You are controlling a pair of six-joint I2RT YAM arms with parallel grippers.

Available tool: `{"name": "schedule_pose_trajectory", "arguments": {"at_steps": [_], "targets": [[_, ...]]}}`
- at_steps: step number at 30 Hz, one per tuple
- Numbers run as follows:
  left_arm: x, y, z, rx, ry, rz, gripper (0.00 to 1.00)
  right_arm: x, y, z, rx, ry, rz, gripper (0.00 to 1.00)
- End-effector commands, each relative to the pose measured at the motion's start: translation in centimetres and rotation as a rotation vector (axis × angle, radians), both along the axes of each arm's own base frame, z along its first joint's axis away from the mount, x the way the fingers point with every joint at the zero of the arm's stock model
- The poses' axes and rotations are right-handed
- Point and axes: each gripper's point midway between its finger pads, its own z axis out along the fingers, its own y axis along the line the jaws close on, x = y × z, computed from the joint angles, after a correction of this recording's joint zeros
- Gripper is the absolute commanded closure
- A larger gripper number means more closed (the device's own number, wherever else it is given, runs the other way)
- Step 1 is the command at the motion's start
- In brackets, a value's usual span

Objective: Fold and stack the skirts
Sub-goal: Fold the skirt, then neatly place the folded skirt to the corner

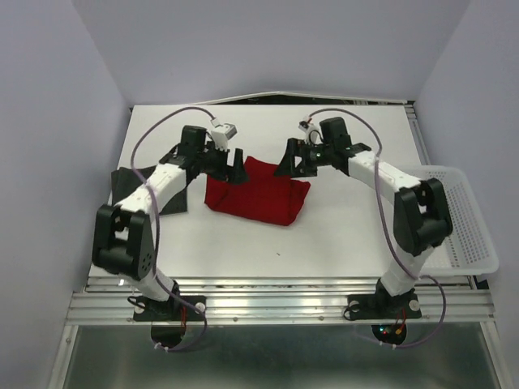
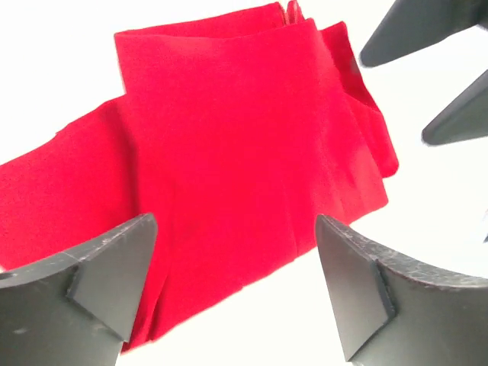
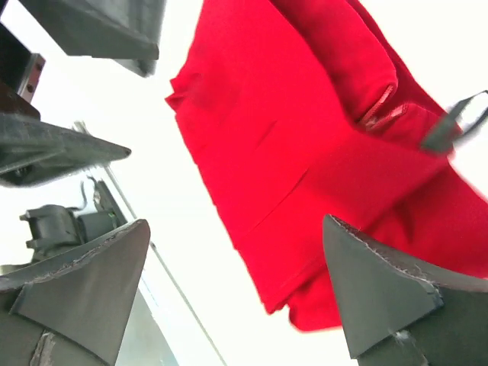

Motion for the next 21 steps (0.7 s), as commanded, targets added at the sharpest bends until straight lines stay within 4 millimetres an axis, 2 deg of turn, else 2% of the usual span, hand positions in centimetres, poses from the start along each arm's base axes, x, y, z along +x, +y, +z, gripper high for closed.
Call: {"name": "schedule_pose_trajectory", "arguments": {"at_steps": [1, 2, 3, 6, 7, 9, 10, 12, 15, 20, 21], "targets": [[-2.5, 4.4, 4.0, 0.068, -0.101, 0.121, 0.02, -1.1, -2.2, 5.0, -0.009, -0.073, -0.171, 0.0], [-2.8, 5.1, 4.1, 0.082, -0.104, 0.143, 0.02, -1.7, -2.5, 4.7, -0.006, -0.048, -0.199, 0.0], [-3.0, 5.7, 4.1, 0.096, -0.107, 0.162, 0.02, -3.2, -3.1, 2.5, -0.007, 0.075, -0.273, 0.0], [-2.7, 8.1, 3.8, 0.165, -0.118, 0.242, 0.02, -3.6, -5.2, 0.1, -0.067, 0.113, -0.436, 0.0], [-2.5, 9.0, 3.1, 0.186, -0.085, 0.264, 0.02, -3.9, -6.5, -2.0, -0.112, 0.165, -0.536, 0.0], [-2.2, 9.6, 2.4, 0.188, -0.039, 0.296, 0.02, -4.3, -7.2, -2.8, -0.115, 0.186, -0.574, 0.0], [-2.2, 9.7, 1.3, 0.194, 0.004, 0.301, 0.02, -5.0, -7.2, -3.4, -0.108, 0.215, -0.575, 0.0], [-1.7, 10.5, 0.6, 0.19, 0.035, 0.331, 0.02, -5.1, -6.9, -3.5, -0.085, 0.216, -0.567, 0.0], [-0.9, 11.1, -1.1, 0.168, 0.097, 0.367, 0.02, -5.0, -6.9, -4.8, -0.097, 0.241, -0.575, 0.0], [-0.4, 10.9, -4.5, 0.124, 0.221, 0.376, 0.02, -5.2, -6.2, -7.9, -0.102, 0.312, -0.552, 0.0], [-0.5, 10.7, -5.0, 0.109, 0.245, 0.371, 0.02, -4.7, -5.9, -7.9, -0.091, 0.307, -0.549, 0.0]]}}
